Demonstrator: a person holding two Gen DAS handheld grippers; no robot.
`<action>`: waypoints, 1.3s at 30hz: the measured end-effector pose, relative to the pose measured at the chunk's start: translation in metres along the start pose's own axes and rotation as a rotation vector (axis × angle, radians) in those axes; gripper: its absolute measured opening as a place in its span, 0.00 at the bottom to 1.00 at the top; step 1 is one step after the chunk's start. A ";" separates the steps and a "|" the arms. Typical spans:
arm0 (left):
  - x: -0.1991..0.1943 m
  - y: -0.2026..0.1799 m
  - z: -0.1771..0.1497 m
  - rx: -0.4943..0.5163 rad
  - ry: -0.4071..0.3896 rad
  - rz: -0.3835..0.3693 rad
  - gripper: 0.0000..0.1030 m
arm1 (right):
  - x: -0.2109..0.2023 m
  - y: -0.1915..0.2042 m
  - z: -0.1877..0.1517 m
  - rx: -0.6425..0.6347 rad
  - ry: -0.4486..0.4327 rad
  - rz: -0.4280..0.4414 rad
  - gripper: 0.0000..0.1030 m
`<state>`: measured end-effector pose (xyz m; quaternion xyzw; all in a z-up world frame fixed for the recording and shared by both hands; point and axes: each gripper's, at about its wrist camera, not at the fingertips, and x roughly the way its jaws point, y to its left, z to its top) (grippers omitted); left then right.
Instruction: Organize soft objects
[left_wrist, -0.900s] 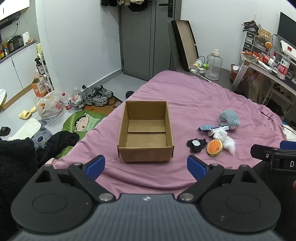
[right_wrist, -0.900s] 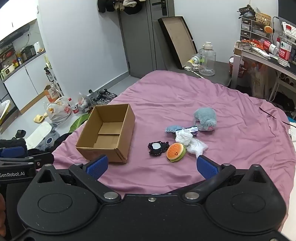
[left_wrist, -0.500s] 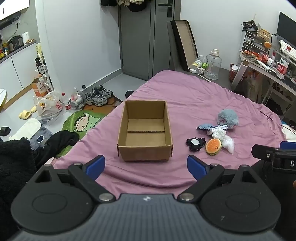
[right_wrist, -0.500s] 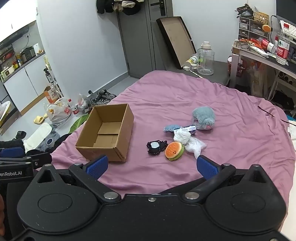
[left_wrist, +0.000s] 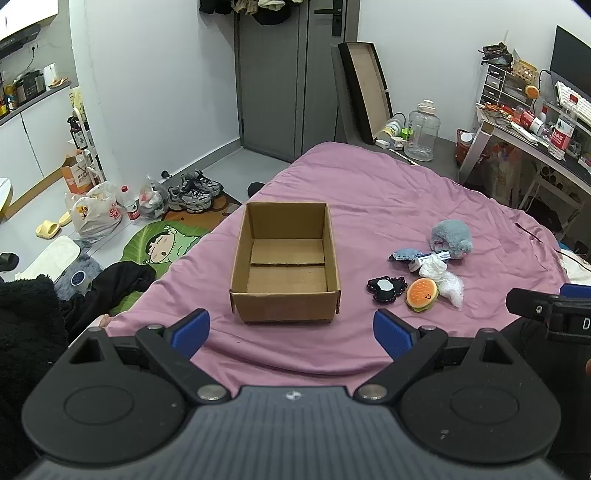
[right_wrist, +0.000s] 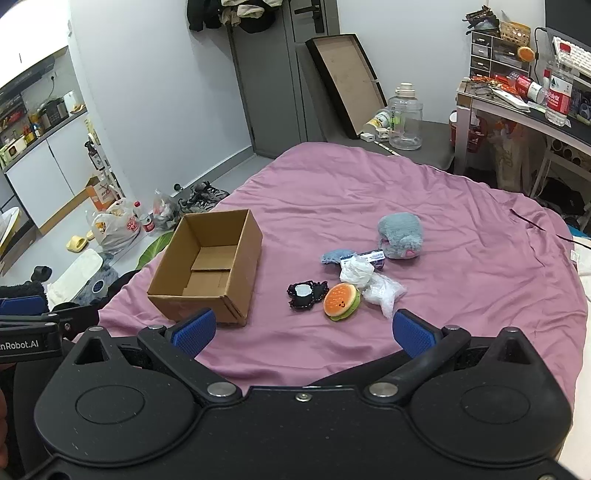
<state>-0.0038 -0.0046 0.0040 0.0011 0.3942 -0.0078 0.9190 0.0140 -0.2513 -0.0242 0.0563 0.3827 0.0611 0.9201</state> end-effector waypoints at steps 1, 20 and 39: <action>0.000 -0.001 0.000 0.000 -0.001 0.000 0.92 | 0.000 0.000 0.000 0.000 0.000 0.000 1.00; -0.002 -0.002 0.001 -0.005 0.003 -0.004 0.92 | 0.002 -0.003 0.000 0.002 -0.003 -0.003 1.00; -0.002 -0.002 0.000 -0.006 0.002 -0.004 0.92 | 0.003 -0.005 -0.003 0.008 -0.002 -0.005 1.00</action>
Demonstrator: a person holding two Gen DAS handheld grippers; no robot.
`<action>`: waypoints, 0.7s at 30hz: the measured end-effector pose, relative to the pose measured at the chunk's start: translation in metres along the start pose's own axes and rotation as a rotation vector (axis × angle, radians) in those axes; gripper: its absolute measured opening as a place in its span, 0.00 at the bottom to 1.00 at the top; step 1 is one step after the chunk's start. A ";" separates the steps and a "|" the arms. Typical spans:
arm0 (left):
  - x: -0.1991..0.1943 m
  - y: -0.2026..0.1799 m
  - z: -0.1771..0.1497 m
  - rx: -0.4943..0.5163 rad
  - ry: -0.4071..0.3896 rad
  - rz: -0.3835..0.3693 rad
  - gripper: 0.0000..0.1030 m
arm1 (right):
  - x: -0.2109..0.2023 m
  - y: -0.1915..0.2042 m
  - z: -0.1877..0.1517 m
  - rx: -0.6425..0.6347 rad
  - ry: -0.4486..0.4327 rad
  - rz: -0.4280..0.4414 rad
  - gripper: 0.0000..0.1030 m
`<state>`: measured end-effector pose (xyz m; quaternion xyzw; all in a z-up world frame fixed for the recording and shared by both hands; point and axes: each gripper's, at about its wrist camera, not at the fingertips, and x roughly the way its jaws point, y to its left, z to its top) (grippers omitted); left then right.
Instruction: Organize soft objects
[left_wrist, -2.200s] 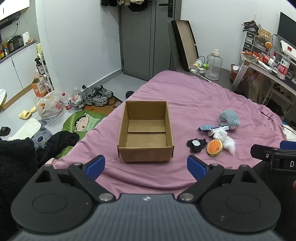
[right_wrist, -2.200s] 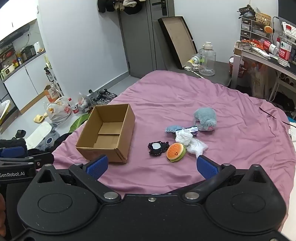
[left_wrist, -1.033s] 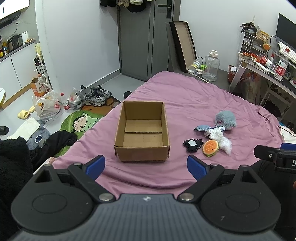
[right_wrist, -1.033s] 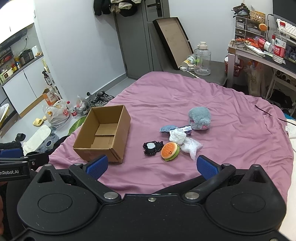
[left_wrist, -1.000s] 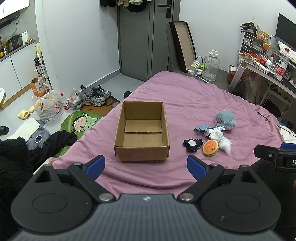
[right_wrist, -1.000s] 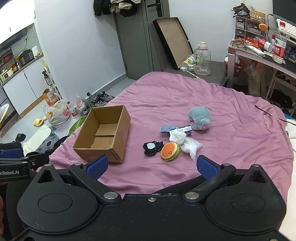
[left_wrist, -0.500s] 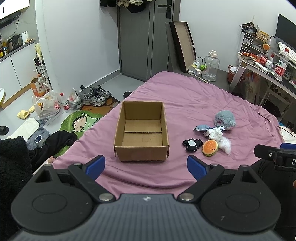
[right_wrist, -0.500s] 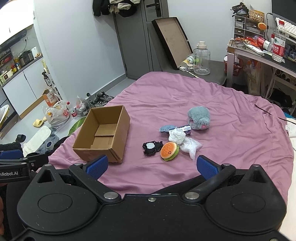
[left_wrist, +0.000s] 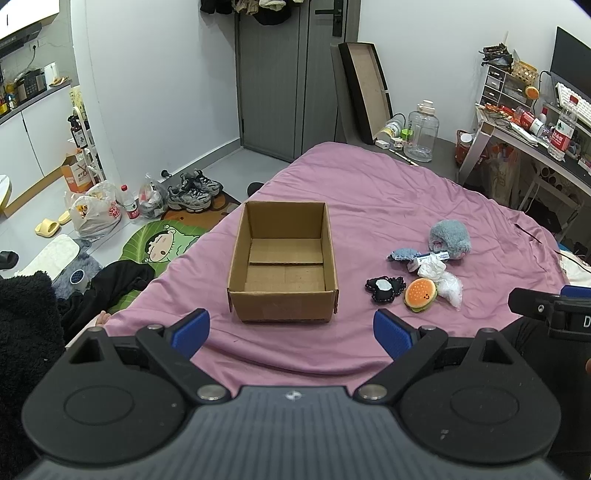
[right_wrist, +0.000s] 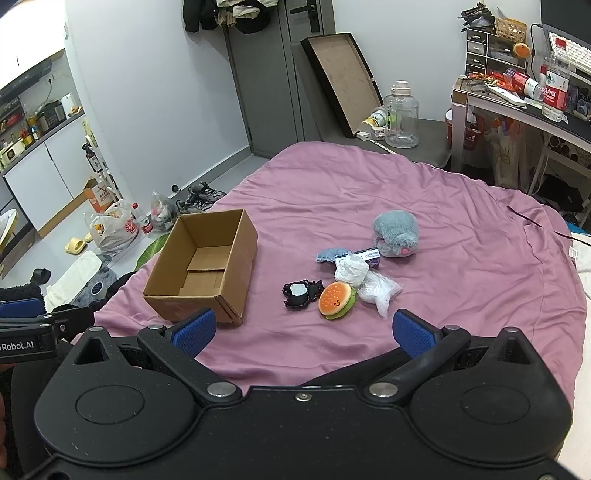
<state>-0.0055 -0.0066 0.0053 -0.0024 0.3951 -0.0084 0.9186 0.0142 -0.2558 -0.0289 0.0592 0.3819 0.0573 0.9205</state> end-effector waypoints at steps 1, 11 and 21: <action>0.000 0.000 0.000 0.001 0.001 -0.001 0.92 | 0.000 0.000 0.000 0.000 0.001 0.000 1.00; 0.000 -0.002 0.001 0.010 -0.007 0.004 0.92 | 0.001 -0.002 0.000 0.004 0.002 0.001 1.00; 0.008 -0.003 0.002 0.015 0.004 0.002 0.92 | 0.007 -0.008 0.000 0.019 0.011 0.007 1.00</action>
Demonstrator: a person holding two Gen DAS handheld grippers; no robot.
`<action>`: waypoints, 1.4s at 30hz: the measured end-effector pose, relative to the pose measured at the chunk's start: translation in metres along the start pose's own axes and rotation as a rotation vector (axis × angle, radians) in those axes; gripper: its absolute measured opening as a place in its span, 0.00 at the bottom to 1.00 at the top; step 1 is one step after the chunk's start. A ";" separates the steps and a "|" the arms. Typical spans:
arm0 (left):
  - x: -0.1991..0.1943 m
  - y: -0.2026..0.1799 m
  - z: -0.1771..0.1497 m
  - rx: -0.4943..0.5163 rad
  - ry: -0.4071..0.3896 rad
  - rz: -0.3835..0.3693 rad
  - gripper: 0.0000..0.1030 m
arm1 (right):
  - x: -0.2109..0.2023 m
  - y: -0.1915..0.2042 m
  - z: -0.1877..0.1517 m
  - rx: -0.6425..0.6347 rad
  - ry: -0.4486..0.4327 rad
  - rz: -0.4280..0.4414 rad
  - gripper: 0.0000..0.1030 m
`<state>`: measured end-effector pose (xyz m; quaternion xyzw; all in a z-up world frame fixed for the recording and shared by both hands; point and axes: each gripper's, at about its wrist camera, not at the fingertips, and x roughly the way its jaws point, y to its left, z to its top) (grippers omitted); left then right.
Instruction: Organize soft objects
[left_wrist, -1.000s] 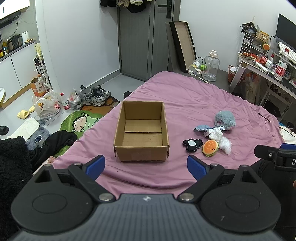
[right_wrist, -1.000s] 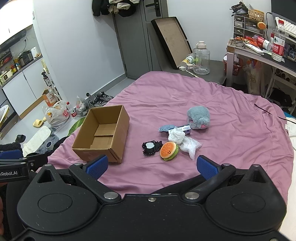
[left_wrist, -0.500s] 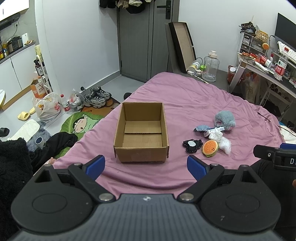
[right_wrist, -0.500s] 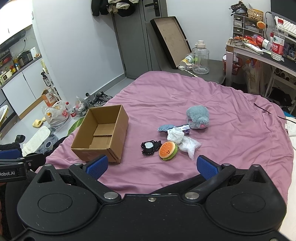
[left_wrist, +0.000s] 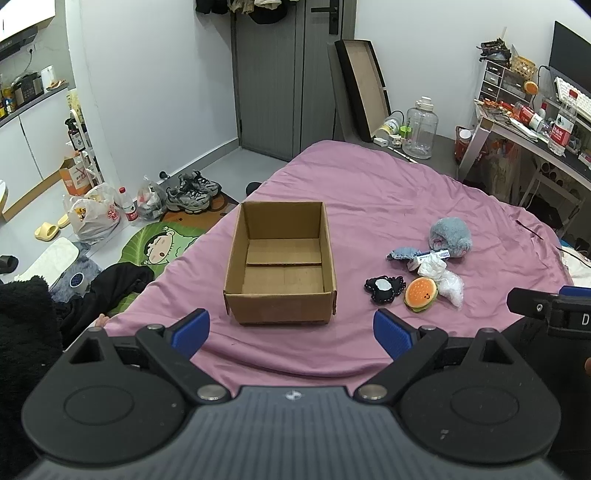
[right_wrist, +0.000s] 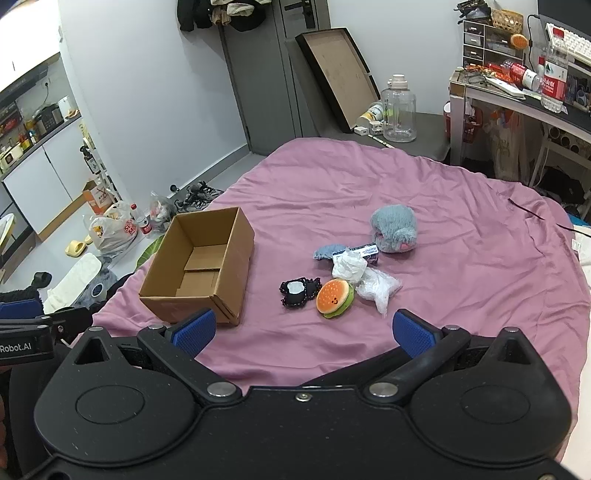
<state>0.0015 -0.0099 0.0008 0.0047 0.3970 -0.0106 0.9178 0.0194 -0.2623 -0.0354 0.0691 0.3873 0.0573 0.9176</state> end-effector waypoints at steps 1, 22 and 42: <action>0.001 0.000 0.000 0.000 0.000 0.002 0.92 | 0.000 0.000 0.000 0.002 0.001 0.000 1.00; 0.060 -0.028 0.012 -0.004 0.040 -0.015 0.92 | 0.041 -0.045 0.009 0.099 0.057 0.056 1.00; 0.141 -0.087 0.038 -0.005 0.100 -0.098 0.89 | 0.118 -0.128 0.019 0.429 0.144 0.108 0.79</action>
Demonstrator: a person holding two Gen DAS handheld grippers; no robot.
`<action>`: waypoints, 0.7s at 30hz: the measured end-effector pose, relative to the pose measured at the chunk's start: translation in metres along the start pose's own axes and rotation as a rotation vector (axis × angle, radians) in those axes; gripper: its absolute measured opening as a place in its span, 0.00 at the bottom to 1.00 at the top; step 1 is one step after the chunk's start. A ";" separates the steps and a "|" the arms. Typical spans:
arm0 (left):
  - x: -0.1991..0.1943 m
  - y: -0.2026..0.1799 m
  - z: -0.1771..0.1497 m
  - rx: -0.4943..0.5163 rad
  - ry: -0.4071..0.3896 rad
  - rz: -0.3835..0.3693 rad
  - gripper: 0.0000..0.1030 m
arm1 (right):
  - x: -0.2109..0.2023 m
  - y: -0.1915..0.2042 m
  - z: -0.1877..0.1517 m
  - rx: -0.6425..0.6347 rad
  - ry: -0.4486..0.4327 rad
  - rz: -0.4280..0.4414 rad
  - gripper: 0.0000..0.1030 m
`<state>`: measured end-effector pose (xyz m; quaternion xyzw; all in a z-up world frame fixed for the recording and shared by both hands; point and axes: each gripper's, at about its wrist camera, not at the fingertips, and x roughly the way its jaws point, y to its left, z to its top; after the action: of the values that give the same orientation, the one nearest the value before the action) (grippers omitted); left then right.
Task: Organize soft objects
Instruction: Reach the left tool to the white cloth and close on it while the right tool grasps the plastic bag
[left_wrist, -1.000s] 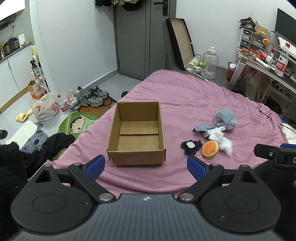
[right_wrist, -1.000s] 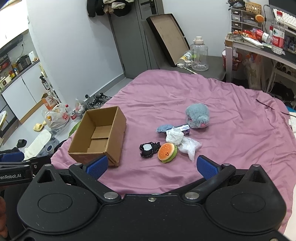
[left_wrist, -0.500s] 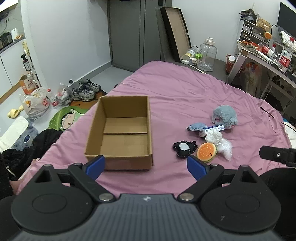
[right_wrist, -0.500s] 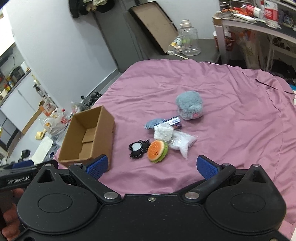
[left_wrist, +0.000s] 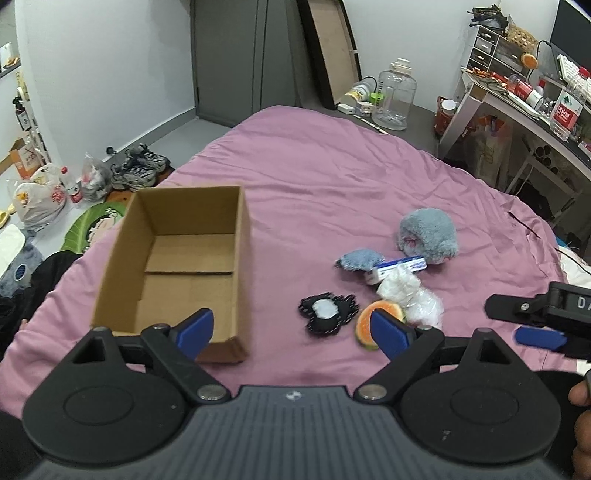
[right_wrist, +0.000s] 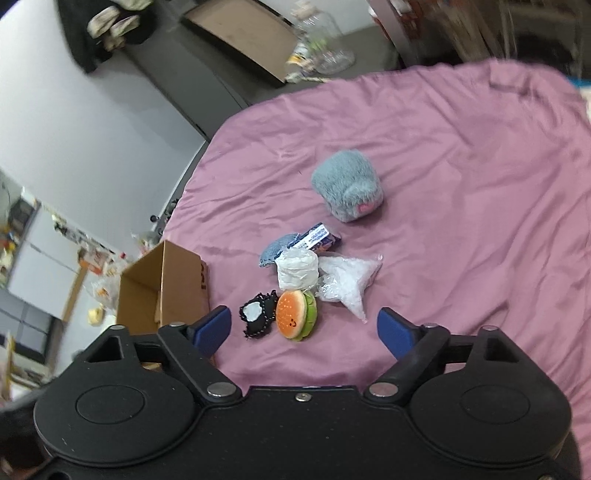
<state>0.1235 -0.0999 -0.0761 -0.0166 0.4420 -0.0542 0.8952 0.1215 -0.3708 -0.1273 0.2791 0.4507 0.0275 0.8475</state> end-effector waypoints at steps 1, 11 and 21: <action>0.004 -0.004 0.002 0.004 0.001 -0.003 0.88 | 0.005 -0.003 0.002 0.023 0.006 0.002 0.76; 0.052 -0.035 0.013 0.004 0.051 -0.052 0.77 | 0.051 -0.033 0.022 0.211 0.080 0.012 0.57; 0.099 -0.070 0.020 0.001 0.101 -0.111 0.73 | 0.082 -0.059 0.030 0.340 0.128 0.006 0.51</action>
<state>0.1938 -0.1804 -0.1367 -0.0377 0.4849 -0.1046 0.8675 0.1810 -0.4093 -0.2050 0.4172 0.5010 -0.0290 0.7577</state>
